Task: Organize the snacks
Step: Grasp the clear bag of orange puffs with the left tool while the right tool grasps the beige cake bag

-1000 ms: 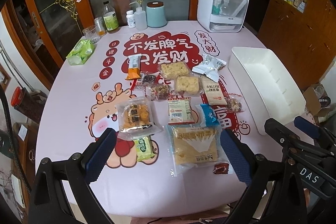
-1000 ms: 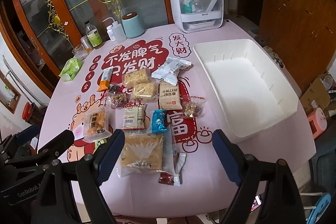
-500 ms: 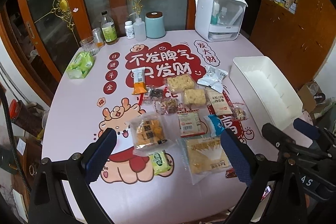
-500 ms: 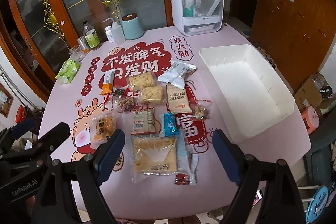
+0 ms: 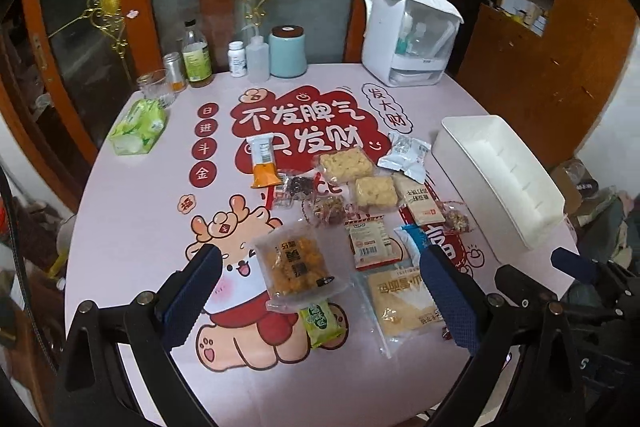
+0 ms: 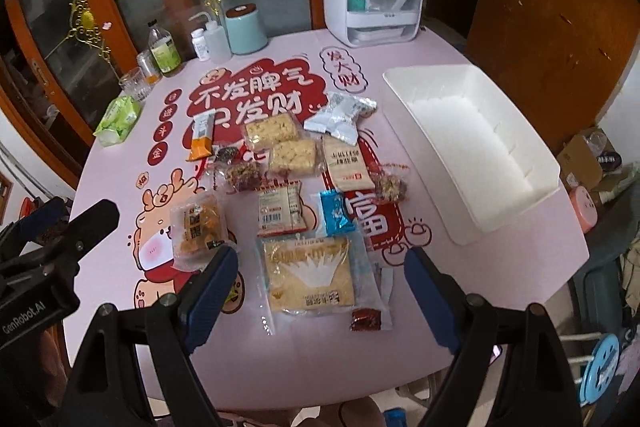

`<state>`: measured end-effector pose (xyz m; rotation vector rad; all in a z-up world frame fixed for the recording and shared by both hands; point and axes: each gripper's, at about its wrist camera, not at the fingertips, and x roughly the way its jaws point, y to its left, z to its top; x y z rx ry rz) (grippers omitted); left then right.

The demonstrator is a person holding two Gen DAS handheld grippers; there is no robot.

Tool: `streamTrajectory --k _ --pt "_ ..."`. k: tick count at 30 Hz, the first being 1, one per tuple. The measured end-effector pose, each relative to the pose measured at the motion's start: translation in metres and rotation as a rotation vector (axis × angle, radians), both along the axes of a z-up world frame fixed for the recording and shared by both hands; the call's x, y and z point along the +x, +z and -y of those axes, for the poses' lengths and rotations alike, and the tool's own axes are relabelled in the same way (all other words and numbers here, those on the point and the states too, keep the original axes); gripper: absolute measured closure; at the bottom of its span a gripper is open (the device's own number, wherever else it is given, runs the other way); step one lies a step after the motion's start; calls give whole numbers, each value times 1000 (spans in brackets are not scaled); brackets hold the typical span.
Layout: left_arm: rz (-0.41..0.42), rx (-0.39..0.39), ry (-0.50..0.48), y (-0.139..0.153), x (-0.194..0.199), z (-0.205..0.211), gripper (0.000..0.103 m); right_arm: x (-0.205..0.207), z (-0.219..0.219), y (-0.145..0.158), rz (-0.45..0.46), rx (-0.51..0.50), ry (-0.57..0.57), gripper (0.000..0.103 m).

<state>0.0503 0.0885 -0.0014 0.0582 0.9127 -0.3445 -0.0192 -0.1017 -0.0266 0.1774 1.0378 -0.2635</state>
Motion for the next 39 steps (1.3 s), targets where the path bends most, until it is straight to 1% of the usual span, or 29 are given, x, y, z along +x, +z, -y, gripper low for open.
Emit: streamTrajectory --k 5,9,11,16,20,24,26,29,33,35,37,39 --pt "-53 15 -44 -21 14 -15 4 7 1 -23 -49 26 -42 17" --pt "-130 11 -79 -44 29 -30 4 14 1 -51 -98 83 -44 17" --pt "-176 27 -89 -60 38 -38 4 16 -1 -66 -127 117 -46 17" --pt "-249 73 -102 -95 53 -46 4 21 -7 -105 -186 200 -31 17" --pt "-316 53 -119 -122 68 -42 4 30 -8 -138 -217 243 -27 17" --pt "-375 26 -111 -142 90 -28 4 39 1 -159 -238 259 -52 17" --pt "-399 8 -106 -150 99 -20 4 41 6 -160 -231 283 -71 17" --pt "-459 19 -79 -166 115 -7 4 36 15 -158 -218 334 -110 17" --pt "-558 20 -10 -190 131 6 4 26 26 -156 -206 376 -154 17" --pt "-589 30 30 -200 137 9 4 24 34 -153 -189 398 -168 17" --pt "-604 44 58 -208 142 12 4 26 43 -151 -178 400 -183 17" --pt "-614 68 79 -213 146 17 4 28 54 -151 -181 372 -200 17"
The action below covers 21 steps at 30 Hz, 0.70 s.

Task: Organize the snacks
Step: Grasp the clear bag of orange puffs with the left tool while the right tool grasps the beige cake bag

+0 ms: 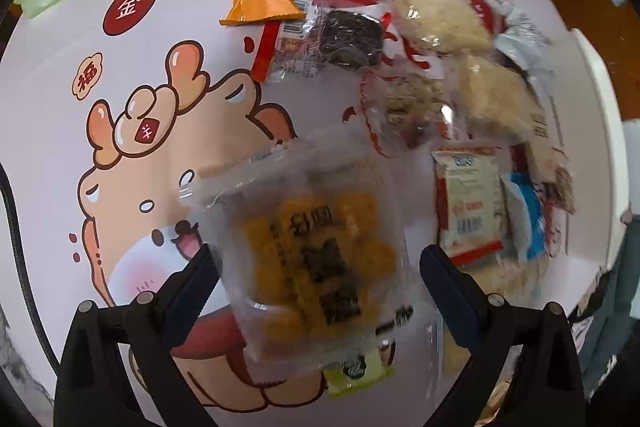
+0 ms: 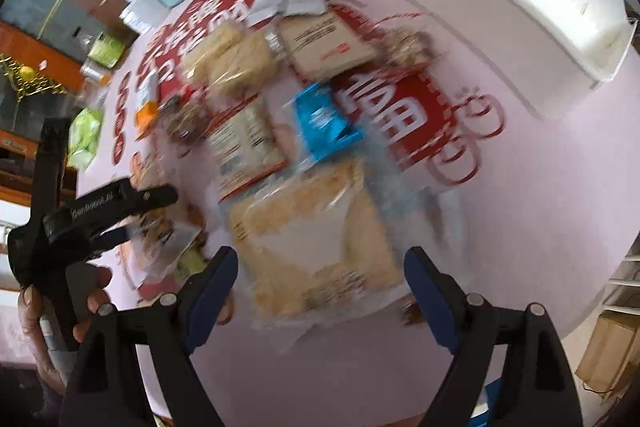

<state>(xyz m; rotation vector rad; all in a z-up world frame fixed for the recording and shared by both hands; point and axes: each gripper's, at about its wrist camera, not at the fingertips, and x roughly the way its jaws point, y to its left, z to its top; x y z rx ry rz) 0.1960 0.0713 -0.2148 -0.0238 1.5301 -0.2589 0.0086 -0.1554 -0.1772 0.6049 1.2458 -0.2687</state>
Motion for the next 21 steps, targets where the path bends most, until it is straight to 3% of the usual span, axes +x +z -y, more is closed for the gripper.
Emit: streamTrajectory --k 6,9,17,19,21 --pt "-23 75 5 -18 3 12 4 14 20 -13 -12 -20 45 17" --pt "-24 98 -2 -24 2 16 4 23 16 -22 -14 1 127 17" --pt "-18 140 -22 -28 -6 22 4 39 -7 -33 -45 -168 348 12" --pt "-18 145 -26 -30 -11 23 4 40 -1 -38 -48 -137 362 6" --pt "-16 153 -29 -31 -13 24 4 40 13 -46 -50 -37 341 0"
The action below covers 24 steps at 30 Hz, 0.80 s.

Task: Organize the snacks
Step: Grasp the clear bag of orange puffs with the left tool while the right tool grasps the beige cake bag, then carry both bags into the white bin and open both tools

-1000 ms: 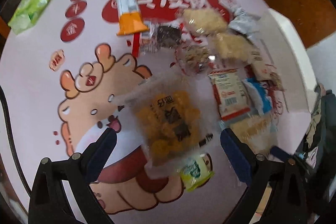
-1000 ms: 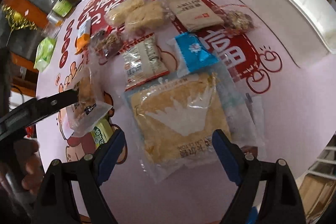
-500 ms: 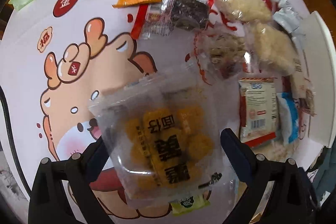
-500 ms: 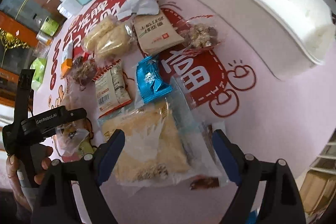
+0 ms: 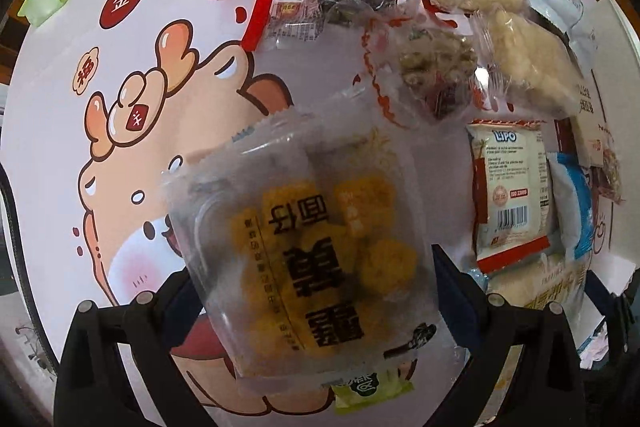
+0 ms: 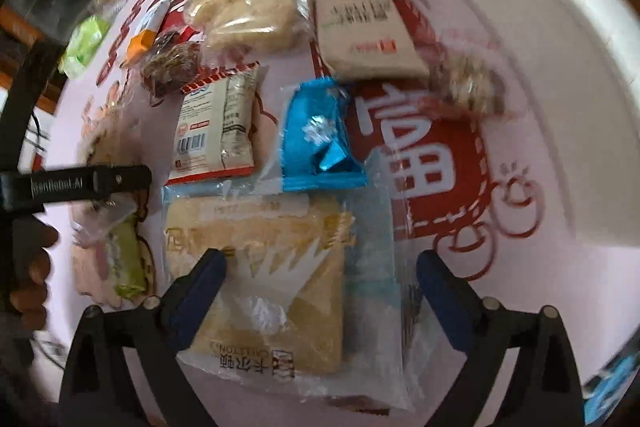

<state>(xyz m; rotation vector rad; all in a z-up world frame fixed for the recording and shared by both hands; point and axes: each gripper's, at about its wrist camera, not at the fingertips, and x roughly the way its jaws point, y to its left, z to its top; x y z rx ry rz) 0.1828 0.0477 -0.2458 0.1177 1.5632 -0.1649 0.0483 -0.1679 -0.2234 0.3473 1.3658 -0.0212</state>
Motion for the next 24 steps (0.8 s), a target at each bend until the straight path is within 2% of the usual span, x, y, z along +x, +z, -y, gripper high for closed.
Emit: streamTrajectory --k 1,4,6,8,10,11,12,13,17,20,22,24 --pt "-1 2 0 0 0 0 4 0 2 0 17 21 9 0" --pt "-4 8 7 -1 -2 -1 4 1 -12 -1 9 -56 114 0" --pt "-4 12 9 -2 -2 0 4 4 -14 -1 -4 -51 114 0" --pt "-8 11 5 2 2 -3 5 7 -15 0 -18 -37 118 7" --pt "7 9 -5 4 1 1 16 10 -17 6 -5 15 134 41" --pt "15 7 -14 6 0 4 17 14 -20 9 1 32 129 50" --pt "18 -1 -23 9 -2 7 19 14 -18 13 11 52 126 65" --pt "24 -9 -27 10 -3 8 21 15 -17 16 17 71 126 73" --pt "52 -21 -38 18 -7 10 28 13 -18 24 40 90 115 80" --pt "55 -57 -41 25 -13 8 40 9 -27 32 57 87 118 81" --pt "42 -106 -30 33 -15 2 40 8 -35 40 77 68 123 81" --pt "56 -123 -37 45 -20 -2 40 7 -39 51 95 48 122 82"
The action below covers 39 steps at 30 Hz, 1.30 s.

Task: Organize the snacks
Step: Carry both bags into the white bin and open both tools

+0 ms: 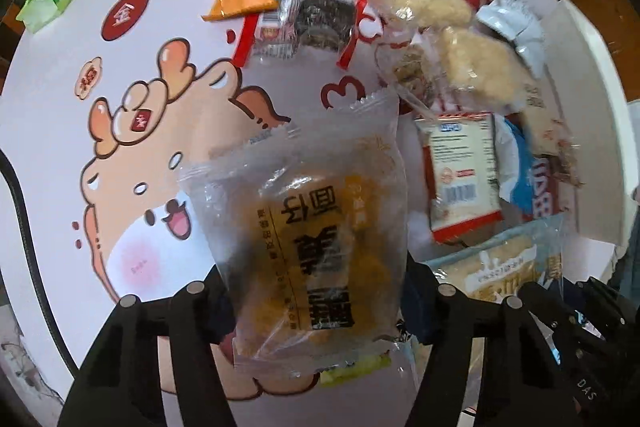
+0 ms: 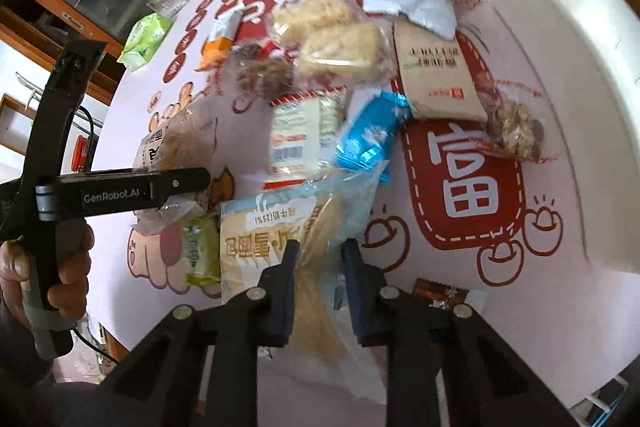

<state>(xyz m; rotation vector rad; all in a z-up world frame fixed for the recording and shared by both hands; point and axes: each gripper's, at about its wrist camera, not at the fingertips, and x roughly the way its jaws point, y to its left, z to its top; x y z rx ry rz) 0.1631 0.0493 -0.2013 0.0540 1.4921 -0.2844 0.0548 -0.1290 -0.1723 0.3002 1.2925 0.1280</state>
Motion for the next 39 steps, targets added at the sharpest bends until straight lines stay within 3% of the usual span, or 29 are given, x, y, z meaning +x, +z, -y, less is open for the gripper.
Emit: streamTrajectory --k 4,12,20,29,39 --pt "51 -30 -28 30 -7 -9 40 -15 -6 30 51 -35 -28 82" --pt "277 -93 -125 115 -16 -30 40 -29 -23 95 180 -147 -96 82" --pt "356 -148 -190 152 -35 -20 39 -46 -6 134 278 -218 -192 82" --pt "443 -114 -210 179 -58 70 39 -63 111 148 354 -225 -360 82" --pt "571 -101 -240 205 -53 245 37 -63 247 152 411 -330 -466 81"
